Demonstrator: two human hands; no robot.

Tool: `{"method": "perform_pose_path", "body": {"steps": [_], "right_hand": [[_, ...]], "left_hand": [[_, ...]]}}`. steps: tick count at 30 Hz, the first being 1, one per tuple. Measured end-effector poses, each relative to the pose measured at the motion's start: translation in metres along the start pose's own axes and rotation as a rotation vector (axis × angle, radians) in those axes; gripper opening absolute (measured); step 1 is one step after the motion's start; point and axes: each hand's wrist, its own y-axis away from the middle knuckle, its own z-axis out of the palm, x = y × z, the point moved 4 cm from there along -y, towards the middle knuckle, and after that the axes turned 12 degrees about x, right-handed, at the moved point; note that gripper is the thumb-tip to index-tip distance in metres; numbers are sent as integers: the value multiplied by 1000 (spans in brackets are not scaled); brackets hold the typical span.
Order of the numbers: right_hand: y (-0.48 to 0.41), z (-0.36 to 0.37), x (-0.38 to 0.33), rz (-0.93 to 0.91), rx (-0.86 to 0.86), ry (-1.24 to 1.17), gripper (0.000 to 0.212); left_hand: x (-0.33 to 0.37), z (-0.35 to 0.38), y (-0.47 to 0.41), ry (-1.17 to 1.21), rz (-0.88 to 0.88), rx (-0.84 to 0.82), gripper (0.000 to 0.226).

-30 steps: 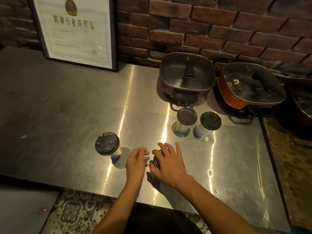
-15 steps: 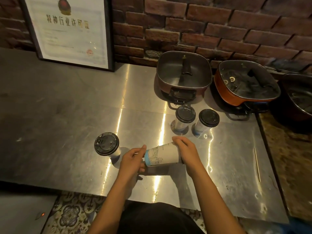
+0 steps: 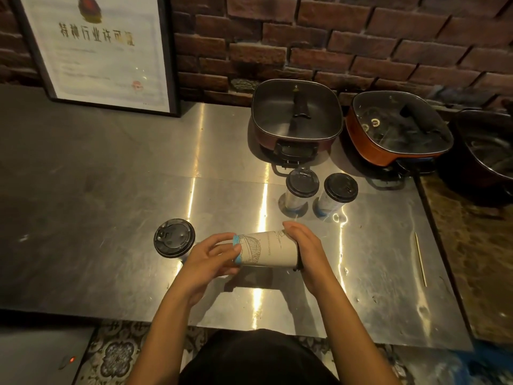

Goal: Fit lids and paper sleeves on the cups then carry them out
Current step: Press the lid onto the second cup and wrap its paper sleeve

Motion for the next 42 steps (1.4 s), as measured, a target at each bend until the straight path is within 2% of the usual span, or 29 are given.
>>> {"method": "perform_pose_path", "body": {"steps": [3,6,7,12,15,18,22,26,28,31,34,38,42], "right_hand": [[2,2,0,12,1,-23,15],[4,6,0,7,6,-35,42],[4,6,-1,4,11,-45,44],[2,4,-3,14,4,-31,20],[2,3,-7,-3,5,-26,26],[3,0,-11,4,4,-78,18],[4,2,-14,-8,12,-97,34],[3,-1,-14,-17,11,-111,25],[2,-1,-14,-20,8,-126,23],[3,1,-14,-34,9,-119,34],[3,0,-14,-38,15,-121,27],[3,-1,-13,-35,23,-126,42],[2,-2,-12,-48,27,-101,50]], "left_hand": [[2,3,1,-23,-3,37,30],[4,3,0,-37,-19,41,32],[5,2,1,-20,-11,23,30],[9,2,2,-61,-19,3,30],[9,2,1,-33,-14,-15,31],[11,1,1,2,4,-28,34],[11,5,2,-13,-48,7,38],[16,3,5,73,-22,-39,39],[19,5,7,67,-20,-8,34],[24,6,9,41,8,23,28],[27,4,11,59,56,-22,35],[28,6,12,29,9,1,37],[26,2,11,52,46,-50,43]]}}
